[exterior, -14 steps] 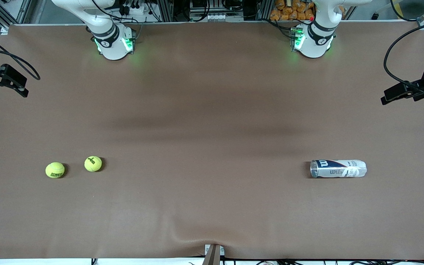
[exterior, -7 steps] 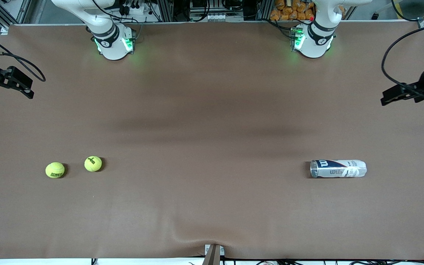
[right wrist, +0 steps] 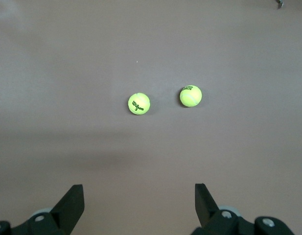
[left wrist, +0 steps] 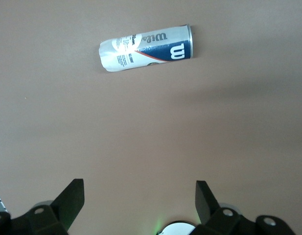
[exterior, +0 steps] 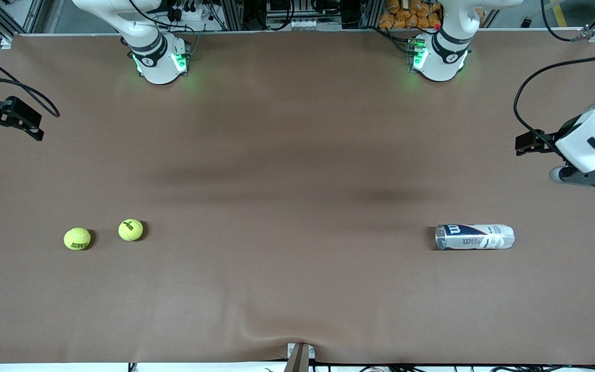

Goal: Insert tennis ball vertically with right arm
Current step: 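Reach the left gripper toward the can while the right gripper reaches the balls, then grasp the Wilson can with the left gripper while the right gripper lowers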

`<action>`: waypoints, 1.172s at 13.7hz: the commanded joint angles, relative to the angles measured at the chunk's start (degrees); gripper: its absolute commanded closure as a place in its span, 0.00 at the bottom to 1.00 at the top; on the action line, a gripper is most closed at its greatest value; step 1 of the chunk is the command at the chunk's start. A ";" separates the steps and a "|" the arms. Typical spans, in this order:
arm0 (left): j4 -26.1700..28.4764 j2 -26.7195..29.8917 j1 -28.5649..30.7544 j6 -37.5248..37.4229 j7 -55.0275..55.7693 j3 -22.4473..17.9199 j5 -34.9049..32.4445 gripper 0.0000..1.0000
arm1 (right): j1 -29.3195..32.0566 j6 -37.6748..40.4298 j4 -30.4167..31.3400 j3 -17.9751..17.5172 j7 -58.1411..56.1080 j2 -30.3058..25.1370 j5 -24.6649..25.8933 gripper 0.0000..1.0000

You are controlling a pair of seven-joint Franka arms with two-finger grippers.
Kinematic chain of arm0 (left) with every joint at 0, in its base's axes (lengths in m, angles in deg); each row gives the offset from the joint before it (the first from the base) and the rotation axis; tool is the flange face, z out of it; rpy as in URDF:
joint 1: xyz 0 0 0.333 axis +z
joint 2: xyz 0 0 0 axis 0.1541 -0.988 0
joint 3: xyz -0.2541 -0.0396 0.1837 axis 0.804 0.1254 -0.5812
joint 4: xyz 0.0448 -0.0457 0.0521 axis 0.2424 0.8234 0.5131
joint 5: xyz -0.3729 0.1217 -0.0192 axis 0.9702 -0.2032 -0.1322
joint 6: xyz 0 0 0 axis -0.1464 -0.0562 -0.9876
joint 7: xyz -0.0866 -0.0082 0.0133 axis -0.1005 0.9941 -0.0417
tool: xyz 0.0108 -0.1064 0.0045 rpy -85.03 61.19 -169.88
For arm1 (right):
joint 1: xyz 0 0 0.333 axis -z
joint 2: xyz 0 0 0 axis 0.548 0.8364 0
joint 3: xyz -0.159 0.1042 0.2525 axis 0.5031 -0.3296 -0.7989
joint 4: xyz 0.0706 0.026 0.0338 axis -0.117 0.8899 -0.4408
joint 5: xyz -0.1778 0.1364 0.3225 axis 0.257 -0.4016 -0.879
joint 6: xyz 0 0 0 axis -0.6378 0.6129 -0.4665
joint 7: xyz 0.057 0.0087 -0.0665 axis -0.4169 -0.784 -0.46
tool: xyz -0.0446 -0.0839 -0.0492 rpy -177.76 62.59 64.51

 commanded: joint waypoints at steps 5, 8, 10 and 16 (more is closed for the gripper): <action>-0.74 -9.88 -0.28 3.03 -17.98 0.12 -6.21 0.00 | -0.19 1.40 -1.53 -0.44 0.97 0.96 0.87 0.00; -0.47 -14.63 -0.45 7.43 -24.70 0.12 -9.11 0.00 | -0.37 -1.82 2.05 -0.62 0.97 0.53 1.31 0.00; -0.03 -17.18 -0.80 11.02 -28.11 0.20 -10.69 0.00 | -0.11 -8.24 7.32 -0.62 0.97 0.08 1.31 0.00; -0.47 -27.20 -5.63 16.92 -33.66 0.29 -23.60 0.00 | -0.11 -29.87 22.63 -0.53 0.88 4.46 1.22 0.00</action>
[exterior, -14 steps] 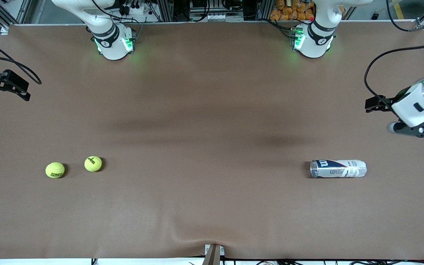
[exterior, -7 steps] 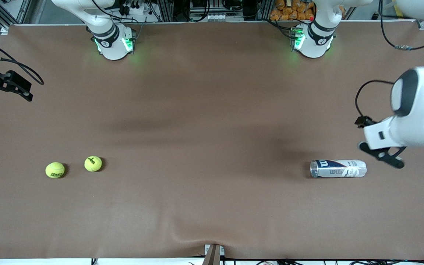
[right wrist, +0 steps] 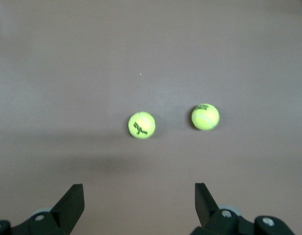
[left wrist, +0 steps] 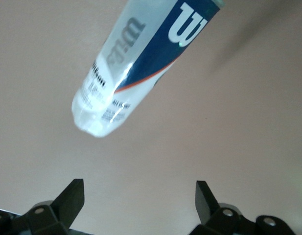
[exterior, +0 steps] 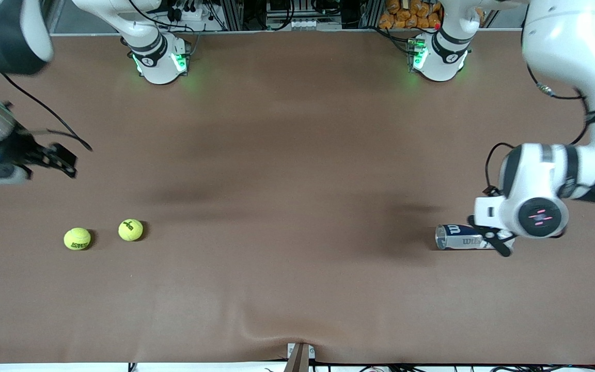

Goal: Insert tennis ball vertically with right arm
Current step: 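Grasp the Wilson can with the left gripper while the right gripper lowers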

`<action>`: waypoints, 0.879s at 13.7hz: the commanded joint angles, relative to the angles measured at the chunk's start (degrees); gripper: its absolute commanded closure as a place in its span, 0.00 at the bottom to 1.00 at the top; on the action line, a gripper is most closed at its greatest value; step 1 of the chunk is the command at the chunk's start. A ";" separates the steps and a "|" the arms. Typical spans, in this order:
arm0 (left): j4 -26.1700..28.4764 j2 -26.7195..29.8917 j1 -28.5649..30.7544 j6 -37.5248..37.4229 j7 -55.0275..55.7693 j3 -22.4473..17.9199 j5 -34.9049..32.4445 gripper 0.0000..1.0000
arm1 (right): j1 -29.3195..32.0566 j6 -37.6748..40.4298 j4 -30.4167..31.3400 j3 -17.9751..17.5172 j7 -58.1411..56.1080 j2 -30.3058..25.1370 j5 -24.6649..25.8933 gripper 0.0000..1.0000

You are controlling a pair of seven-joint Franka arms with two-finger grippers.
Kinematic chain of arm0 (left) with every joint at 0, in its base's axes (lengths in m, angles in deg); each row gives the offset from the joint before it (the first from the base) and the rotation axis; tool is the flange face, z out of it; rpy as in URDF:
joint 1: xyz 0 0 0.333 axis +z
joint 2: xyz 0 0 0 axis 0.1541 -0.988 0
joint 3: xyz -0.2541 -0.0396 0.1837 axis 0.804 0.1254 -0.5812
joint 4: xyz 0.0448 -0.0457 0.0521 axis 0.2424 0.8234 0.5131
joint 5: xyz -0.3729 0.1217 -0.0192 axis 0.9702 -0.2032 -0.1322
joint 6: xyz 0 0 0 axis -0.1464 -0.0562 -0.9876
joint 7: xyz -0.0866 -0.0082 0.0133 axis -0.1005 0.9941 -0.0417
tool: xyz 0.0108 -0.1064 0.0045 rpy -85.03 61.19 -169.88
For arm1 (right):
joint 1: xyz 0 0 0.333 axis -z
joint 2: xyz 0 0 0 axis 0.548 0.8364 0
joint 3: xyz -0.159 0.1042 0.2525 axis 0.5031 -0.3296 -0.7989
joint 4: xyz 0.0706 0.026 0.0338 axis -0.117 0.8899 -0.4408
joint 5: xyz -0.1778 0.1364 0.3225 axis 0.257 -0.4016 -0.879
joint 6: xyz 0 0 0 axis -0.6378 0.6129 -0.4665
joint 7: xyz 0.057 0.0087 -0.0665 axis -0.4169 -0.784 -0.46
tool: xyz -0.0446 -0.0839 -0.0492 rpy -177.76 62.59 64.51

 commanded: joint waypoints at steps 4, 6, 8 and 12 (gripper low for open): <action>-0.95 -6.53 -2.40 6.80 -4.08 -0.31 -6.75 0.00 | -0.06 -10.10 6.01 -0.28 1.03 7.88 1.09 0.00; -0.95 -8.03 -2.32 10.58 -5.75 -0.39 -7.62 0.00 | 0.46 -14.31 7.59 -0.28 1.03 10.17 1.09 0.00; -0.69 -8.82 -2.40 13.40 -7.07 -0.31 -9.73 0.00 | 0.64 -19.93 9.44 -0.19 1.03 12.36 1.09 0.00; 0.98 -9.44 -2.40 17.09 -7.51 -0.13 -9.82 0.00 | 1.26 -31.44 12.08 -0.19 1.03 18.34 1.09 0.00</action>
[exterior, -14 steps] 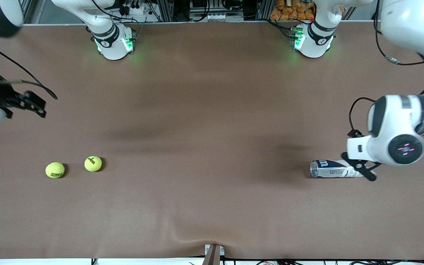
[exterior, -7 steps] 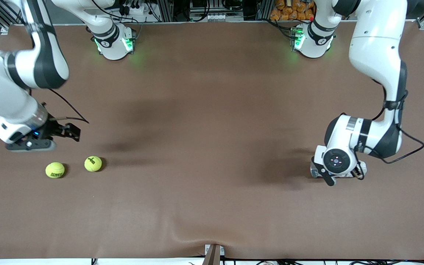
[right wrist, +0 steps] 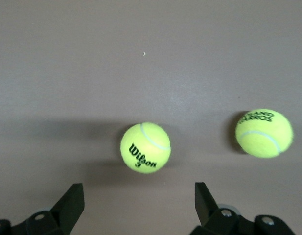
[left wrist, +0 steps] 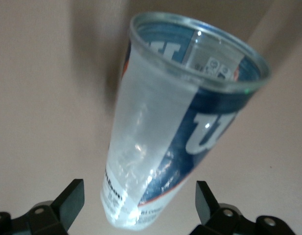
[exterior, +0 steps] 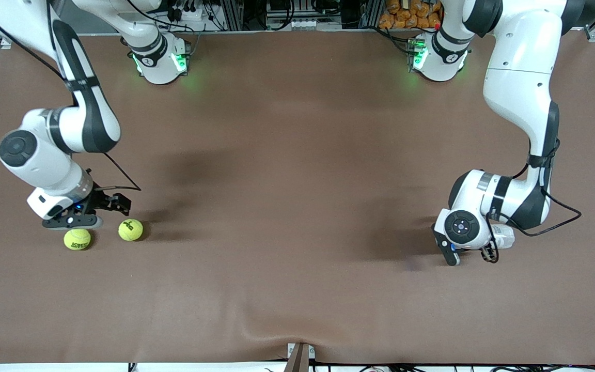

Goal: Insert tennis ball vertically with right arm
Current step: 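Grasp the Wilson can with the left gripper while the right gripper lowers, then grasp the Wilson tennis ball with the right gripper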

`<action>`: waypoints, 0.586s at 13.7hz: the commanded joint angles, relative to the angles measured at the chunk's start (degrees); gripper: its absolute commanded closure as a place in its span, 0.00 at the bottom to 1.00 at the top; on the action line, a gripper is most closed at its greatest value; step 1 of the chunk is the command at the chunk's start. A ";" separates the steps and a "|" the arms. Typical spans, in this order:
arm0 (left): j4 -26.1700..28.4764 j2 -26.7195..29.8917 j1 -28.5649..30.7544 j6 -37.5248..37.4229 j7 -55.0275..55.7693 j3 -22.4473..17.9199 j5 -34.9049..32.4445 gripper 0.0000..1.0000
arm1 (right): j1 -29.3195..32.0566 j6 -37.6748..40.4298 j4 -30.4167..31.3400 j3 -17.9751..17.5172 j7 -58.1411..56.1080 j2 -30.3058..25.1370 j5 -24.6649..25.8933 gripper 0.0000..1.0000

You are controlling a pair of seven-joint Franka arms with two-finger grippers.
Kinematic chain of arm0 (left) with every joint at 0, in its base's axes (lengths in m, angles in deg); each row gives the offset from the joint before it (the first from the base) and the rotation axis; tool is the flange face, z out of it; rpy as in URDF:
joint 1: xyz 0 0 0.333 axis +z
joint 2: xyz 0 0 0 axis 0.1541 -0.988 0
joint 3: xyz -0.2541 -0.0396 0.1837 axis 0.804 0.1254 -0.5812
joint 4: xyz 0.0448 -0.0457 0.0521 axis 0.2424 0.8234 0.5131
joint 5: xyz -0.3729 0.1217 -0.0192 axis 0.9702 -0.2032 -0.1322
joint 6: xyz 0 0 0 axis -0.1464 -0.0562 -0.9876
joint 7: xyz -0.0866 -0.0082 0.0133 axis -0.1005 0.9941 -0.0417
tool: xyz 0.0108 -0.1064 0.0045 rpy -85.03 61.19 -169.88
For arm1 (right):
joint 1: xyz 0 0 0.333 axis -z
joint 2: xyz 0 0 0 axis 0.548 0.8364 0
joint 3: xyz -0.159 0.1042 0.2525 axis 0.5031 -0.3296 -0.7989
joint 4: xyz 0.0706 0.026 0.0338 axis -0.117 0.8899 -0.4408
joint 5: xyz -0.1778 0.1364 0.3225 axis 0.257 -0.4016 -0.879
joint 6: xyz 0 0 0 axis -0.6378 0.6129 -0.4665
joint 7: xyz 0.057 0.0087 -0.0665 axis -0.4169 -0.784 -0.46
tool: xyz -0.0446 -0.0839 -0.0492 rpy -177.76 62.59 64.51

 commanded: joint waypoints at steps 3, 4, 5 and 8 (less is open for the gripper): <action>1.16 -0.98 0.03 3.76 -0.86 0.03 -1.30 0.00 | 1.06 -12.17 1.75 -0.45 0.99 7.05 1.09 0.00; 1.33 -1.25 0.03 4.47 -0.86 -0.06 -1.30 0.00 | 1.14 -14.19 1.75 -0.45 0.99 8.54 1.09 0.00; 1.34 -1.51 0.12 4.65 -0.86 0.03 -1.30 0.00 | 1.23 -16.38 1.83 -0.45 0.90 10.04 1.09 0.00; 1.34 -2.13 0.30 5.70 -0.86 0.03 -1.30 0.00 | 1.67 -20.53 1.75 -0.28 0.90 13.12 1.09 0.00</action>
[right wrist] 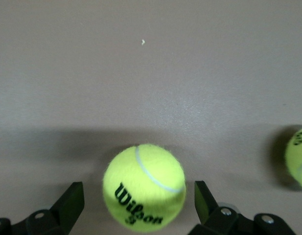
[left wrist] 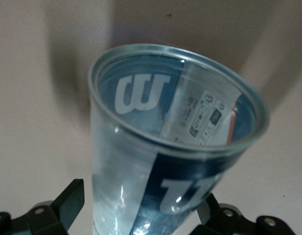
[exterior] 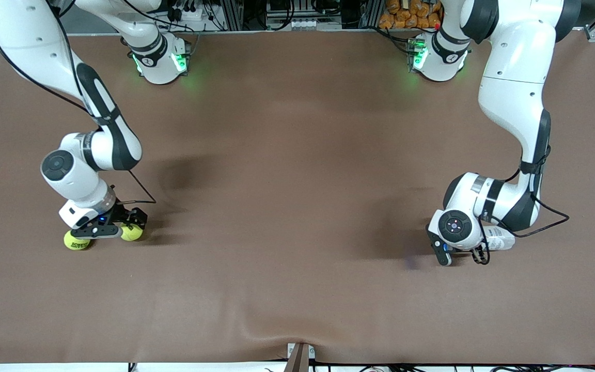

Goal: Insert tennis ball vertically with right arm
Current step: 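Grasp the Wilson tennis ball with the right gripper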

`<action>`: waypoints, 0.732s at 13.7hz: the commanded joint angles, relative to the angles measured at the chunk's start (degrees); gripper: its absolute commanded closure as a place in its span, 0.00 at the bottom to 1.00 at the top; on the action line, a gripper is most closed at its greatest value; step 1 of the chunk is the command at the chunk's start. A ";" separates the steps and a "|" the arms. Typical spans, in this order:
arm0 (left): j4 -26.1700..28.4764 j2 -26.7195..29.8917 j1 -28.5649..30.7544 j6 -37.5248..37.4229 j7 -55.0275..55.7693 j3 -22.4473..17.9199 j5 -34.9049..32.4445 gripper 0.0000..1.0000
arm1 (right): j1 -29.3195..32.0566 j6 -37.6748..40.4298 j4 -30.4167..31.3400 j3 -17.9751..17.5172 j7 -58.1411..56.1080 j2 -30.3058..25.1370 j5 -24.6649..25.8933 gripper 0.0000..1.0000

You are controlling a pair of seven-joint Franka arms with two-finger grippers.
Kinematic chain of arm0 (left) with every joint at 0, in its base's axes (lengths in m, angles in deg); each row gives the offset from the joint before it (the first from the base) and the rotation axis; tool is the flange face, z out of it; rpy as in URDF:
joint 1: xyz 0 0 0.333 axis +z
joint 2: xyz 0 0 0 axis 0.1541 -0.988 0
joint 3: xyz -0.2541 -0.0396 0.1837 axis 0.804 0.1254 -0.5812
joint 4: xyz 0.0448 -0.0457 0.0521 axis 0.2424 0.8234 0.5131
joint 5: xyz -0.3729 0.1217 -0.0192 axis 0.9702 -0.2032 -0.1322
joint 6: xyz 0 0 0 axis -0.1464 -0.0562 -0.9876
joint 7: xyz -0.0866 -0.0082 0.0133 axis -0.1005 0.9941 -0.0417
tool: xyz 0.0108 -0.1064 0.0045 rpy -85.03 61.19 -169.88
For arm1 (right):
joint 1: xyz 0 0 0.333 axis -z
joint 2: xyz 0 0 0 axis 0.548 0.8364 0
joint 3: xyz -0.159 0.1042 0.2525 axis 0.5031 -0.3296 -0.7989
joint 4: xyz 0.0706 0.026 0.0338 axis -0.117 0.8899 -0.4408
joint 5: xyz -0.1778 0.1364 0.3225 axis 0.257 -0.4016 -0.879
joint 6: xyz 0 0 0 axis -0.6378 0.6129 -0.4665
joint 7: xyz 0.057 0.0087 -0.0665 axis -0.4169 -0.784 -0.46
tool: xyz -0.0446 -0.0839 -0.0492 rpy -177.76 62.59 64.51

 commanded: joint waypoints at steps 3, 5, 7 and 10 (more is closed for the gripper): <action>0.76 -0.32 0.51 2.81 -0.68 0.03 -1.27 0.00 | 1.13 -2.87 0.07 -0.41 0.91 1.85 1.01 0.00; 0.76 -0.50 0.43 2.90 -0.68 0.03 -1.27 0.00 | 1.22 -4.36 -0.02 -0.41 1.44 2.81 1.01 0.00; 0.67 -0.50 0.25 2.90 -0.77 0.03 -1.27 0.12 | 1.22 -4.45 -0.02 -0.41 1.70 2.99 0.92 0.00; 0.50 -0.50 0.08 2.90 -0.95 0.03 -1.27 0.39 | 0.26 -4.37 -0.02 -0.50 5.72 2.90 0.83 0.00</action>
